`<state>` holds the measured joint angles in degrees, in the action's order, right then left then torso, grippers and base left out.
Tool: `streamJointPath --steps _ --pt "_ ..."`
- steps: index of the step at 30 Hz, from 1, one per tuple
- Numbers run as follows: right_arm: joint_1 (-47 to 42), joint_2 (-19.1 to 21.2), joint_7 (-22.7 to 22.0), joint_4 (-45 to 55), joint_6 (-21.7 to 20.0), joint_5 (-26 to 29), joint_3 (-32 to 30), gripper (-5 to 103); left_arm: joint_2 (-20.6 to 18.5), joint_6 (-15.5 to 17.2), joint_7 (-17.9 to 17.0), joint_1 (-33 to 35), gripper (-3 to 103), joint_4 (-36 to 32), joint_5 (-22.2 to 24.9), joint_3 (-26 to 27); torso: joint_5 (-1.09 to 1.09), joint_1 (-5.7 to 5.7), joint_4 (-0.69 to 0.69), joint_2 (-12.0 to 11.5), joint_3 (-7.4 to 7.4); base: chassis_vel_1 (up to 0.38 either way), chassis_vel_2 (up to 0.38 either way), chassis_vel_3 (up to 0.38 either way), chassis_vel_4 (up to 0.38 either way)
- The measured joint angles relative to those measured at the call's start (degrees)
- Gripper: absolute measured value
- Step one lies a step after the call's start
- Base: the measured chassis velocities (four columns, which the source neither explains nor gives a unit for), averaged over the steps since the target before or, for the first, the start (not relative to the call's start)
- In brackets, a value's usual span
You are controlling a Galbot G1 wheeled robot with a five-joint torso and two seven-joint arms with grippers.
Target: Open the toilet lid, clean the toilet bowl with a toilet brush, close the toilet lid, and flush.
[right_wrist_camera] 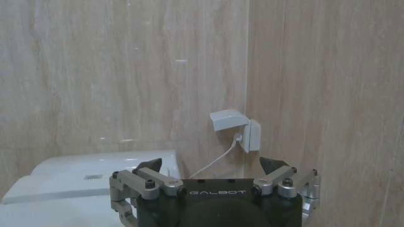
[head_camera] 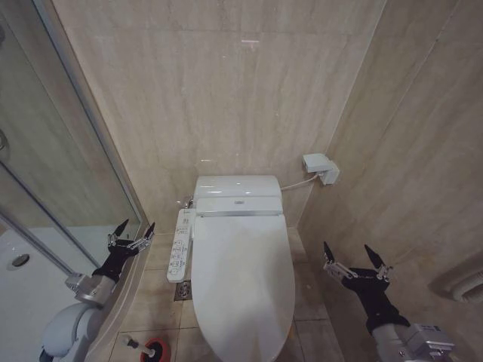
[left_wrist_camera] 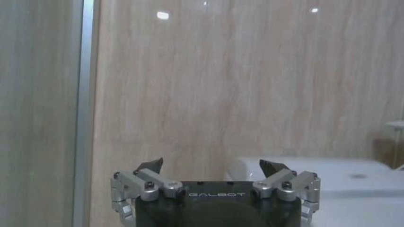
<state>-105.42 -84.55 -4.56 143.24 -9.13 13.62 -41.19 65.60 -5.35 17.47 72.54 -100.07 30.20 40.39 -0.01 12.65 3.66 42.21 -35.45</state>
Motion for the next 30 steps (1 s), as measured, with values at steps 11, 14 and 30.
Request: streamJointPath --steps 11,14,30 --pt "0.0 0.0 0.0 0.0 0.0 0.0 0.0 100 -2.9 -1.1 2.4 -4.9 100 6.4 0.6 -1.7 0.01 0.00 0.00 0.0 0.00 0.000 0.000 0.000 0.000" --pt "0.0 0.0 0.0 0.0 0.0 0.0 0.0 100 -3.5 -1.3 2.9 -6.1 100 7.6 0.8 -2.0 0.00 0.00 0.00 0.0 0.00 0.000 0.000 0.000 0.000" --pt "0.0 0.0 0.0 0.0 0.0 0.0 0.0 100 -5.7 -3.1 6.9 -21.5 100 22.4 2.4 -10.7 0.01 0.00 0.00 0.0 0.00 0.000 0.000 0.000 0.000"
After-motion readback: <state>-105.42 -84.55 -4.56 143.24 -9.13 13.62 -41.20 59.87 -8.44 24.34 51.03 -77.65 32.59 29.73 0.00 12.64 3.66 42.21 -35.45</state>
